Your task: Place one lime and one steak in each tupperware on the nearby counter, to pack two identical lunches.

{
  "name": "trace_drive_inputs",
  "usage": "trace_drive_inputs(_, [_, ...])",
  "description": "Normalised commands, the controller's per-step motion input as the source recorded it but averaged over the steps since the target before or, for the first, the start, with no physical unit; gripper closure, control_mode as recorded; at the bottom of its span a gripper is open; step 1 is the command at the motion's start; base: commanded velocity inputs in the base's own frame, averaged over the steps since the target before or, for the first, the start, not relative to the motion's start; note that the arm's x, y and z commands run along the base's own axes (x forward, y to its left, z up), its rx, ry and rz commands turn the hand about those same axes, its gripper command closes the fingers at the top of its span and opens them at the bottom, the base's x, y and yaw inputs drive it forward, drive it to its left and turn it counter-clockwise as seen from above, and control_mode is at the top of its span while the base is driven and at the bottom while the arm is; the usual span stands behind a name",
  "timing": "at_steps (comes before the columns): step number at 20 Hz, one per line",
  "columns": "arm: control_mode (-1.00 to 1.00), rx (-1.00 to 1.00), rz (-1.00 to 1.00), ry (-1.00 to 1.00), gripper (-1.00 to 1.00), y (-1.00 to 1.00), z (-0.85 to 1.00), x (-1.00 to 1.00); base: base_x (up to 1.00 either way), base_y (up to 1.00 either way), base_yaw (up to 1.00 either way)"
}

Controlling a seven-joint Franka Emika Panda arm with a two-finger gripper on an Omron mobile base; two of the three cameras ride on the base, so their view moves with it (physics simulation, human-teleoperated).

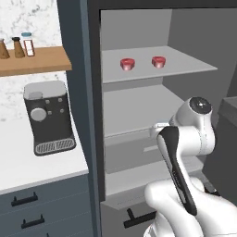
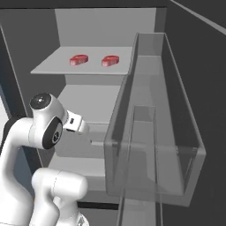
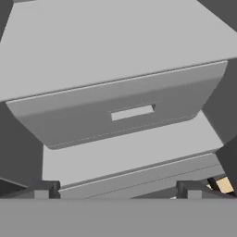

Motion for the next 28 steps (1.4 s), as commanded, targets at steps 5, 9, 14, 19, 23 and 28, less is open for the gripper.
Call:
trace_drive_inputs(5, [-1.0,0.01,0.0,-0.05,-1.0,-0.08,0.7,-0.05,0.0,0.0,0.0])
trace_drive_inputs(9, [-1.0,0.0,-0.01,-0.06,-1.0,-0.11,0.98,-0.03,0.0,0.0,0.0])
trace_drive_inputs(14, [-1.0,0.0,-0.03,-0.1,-1.0,-0.01,1.0,-0.01,0.0,0.0,0.0])
trace_drive_inputs(19, [-1.0,0.0,-0.02,-0.18,-1.0,-0.22,1.0,-0.21,0.0,0.0,0.0])
trace_drive_inputs(23, [-1.0,0.0,-0.02,-0.14,-1.0,-0.13,1.0,-0.12,0.0,0.0,0.0])
trace_drive_inputs(28, [-1.0,0.0,-0.01,-0.08,-1.0,-0.18,0.81,0.1,0.0,0.0,0.0])
